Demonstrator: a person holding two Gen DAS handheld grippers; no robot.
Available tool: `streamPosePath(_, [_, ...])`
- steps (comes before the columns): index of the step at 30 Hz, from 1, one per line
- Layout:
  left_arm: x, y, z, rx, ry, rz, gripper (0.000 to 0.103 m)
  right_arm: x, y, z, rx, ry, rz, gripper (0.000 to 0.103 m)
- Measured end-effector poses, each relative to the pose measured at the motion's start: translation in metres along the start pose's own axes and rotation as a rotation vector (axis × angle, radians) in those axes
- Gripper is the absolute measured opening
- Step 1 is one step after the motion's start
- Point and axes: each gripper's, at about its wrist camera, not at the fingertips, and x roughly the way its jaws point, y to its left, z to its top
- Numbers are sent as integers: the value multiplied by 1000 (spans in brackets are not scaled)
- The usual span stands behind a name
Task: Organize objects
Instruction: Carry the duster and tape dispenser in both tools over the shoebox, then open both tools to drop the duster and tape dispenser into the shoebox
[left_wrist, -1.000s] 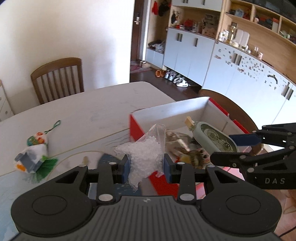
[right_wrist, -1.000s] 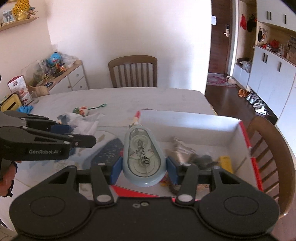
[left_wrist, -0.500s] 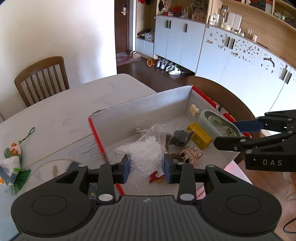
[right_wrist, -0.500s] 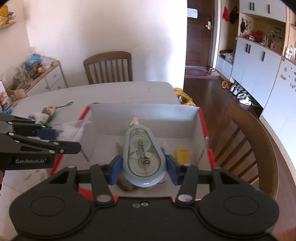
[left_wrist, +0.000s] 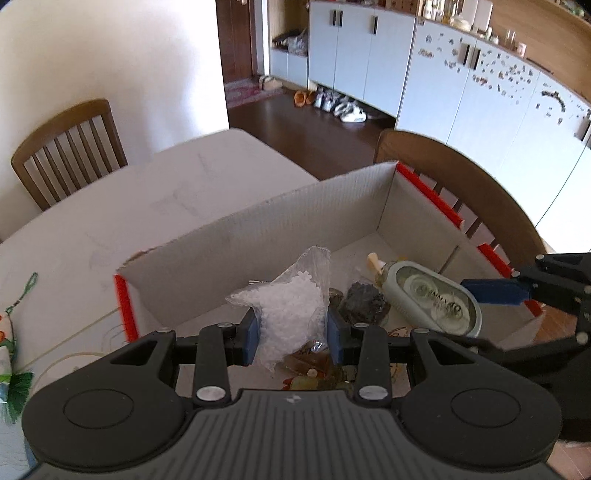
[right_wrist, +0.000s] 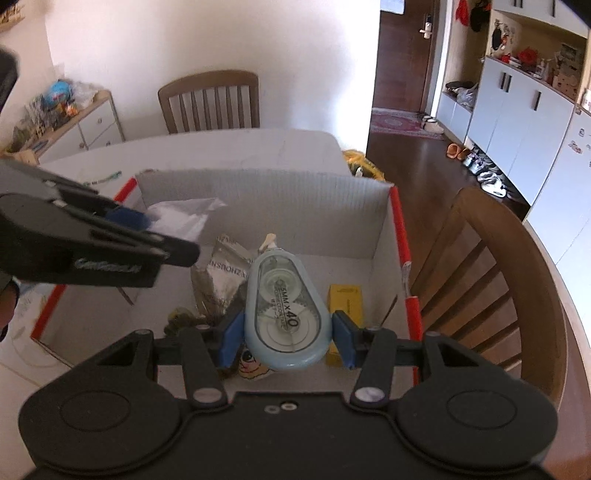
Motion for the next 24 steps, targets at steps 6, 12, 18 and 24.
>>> streamPosePath(6, [25, -2, 1, -4, 56, -2, 36, 19, 2, -4, -27, 33, -5, 50])
streamPosePath(12, [43, -10, 2, 22, 97, -3, 36, 31, 0, -7, -40, 60, -2, 50])
streamPosePath(18, [51, -14, 2, 33, 116, 4, 37, 37, -2, -14, -43, 77, 16, 50])
streamPosePath(24, [53, -14, 3, 30, 120, 2, 38, 41, -4, -19, -42, 84, 23, 50])
